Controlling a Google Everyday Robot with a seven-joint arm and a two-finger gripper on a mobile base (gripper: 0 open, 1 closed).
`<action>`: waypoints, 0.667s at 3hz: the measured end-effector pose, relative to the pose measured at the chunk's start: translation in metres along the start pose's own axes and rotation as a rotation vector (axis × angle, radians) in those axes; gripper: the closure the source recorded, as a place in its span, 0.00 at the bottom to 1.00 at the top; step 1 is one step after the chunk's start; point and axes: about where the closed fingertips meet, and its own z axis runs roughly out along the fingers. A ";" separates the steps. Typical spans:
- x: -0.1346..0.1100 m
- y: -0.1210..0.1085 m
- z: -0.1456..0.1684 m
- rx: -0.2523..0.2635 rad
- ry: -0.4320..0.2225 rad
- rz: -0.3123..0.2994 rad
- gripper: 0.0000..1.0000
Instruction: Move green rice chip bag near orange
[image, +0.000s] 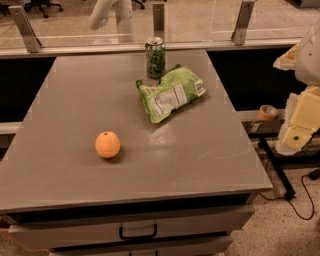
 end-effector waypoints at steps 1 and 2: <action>0.000 0.000 0.000 0.000 0.000 0.000 0.00; -0.007 -0.015 0.021 0.003 -0.047 0.000 0.00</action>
Offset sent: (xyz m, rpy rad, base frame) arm 0.0623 0.0133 -0.0463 0.1281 -0.0279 0.0321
